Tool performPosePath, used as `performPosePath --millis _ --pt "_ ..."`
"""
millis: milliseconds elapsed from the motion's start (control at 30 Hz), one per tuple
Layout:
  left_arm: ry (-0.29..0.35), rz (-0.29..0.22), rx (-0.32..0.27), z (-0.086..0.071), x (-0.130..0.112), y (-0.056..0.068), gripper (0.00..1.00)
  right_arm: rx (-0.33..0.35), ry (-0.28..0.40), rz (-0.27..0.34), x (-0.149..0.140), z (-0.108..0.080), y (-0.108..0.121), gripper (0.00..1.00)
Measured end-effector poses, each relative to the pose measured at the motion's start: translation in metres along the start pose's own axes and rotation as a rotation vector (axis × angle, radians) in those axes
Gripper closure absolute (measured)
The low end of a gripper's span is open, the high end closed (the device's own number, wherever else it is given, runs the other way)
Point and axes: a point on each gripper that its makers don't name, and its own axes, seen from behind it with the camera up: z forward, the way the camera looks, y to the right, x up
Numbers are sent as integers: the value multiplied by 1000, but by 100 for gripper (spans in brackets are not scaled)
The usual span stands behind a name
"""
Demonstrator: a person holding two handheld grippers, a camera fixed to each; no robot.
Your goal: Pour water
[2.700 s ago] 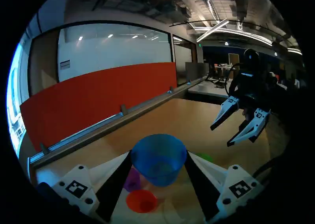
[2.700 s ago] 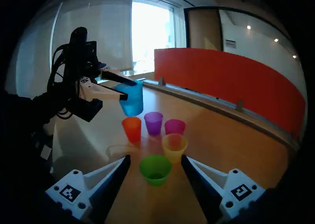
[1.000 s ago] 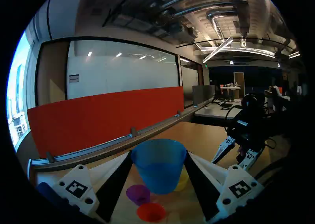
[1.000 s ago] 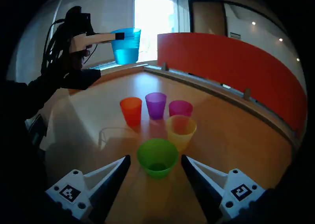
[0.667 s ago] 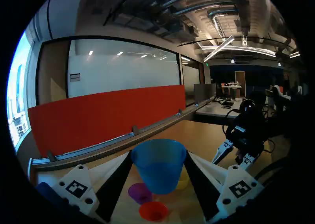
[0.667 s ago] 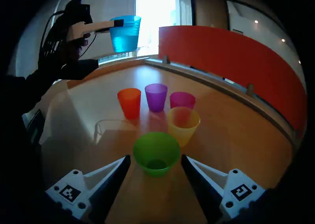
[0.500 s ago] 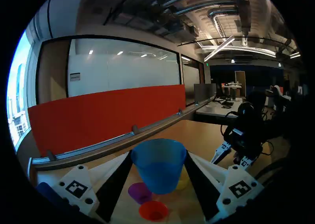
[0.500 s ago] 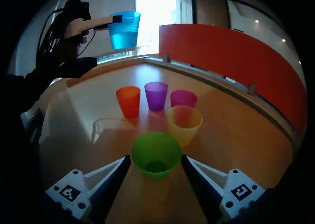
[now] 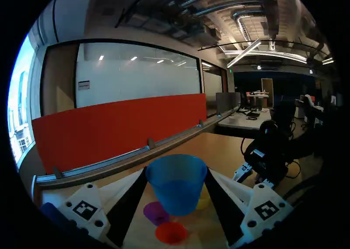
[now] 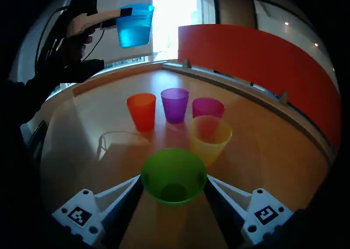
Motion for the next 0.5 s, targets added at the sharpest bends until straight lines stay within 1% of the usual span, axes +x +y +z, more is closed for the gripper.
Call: performPosePath --millis 100,267,500 --pt "-3 1 -6 -2 -1 2 11 -2 4 -4 0 0 0 9" --pt "-10 2 -8 -6 -2 2 11 1 24 -10 6 -5 -4 9" --pt "-5 -1 -14 -11 2 4 11 20 81 -3 30 -20 -13 9"
